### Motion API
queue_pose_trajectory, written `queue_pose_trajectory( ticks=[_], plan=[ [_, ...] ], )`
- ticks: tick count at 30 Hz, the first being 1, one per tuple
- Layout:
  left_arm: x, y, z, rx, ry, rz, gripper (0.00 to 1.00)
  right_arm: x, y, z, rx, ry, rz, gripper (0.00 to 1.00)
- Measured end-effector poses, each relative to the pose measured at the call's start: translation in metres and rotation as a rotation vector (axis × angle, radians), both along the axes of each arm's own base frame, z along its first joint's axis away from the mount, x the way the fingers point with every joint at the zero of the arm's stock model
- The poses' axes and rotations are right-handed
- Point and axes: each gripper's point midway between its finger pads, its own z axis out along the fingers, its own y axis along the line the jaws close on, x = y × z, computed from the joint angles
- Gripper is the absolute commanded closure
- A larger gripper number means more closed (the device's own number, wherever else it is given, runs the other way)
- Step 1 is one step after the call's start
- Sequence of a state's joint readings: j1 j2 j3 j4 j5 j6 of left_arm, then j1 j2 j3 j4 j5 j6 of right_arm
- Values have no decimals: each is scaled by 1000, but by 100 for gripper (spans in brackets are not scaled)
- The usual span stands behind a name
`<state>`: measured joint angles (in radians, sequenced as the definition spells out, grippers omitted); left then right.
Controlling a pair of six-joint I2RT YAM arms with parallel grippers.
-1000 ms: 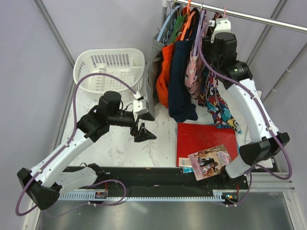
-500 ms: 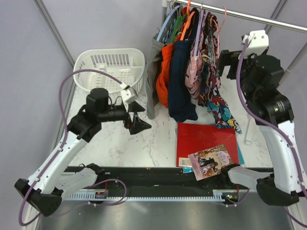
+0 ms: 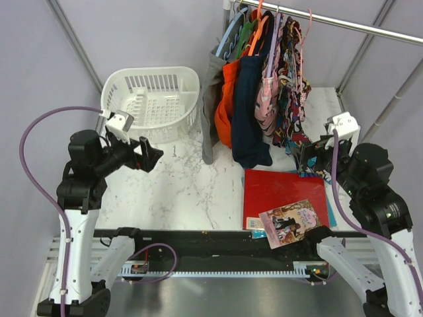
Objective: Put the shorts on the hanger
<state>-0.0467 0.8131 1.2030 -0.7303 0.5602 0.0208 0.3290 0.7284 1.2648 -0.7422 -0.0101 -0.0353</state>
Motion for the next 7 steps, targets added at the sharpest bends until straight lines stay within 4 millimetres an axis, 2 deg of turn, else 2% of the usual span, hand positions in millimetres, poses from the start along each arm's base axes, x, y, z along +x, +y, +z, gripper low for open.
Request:
queue_pose_trajectory(
  ticks=[4, 7],
  plan=[
    [-11, 25, -46, 96, 105, 121, 1, -10, -4, -24, -7, 22, 0, 2],
    [-19, 37, -69, 146, 175, 169, 1, -10, -6, -35, -9, 43, -5, 2]
  ],
)
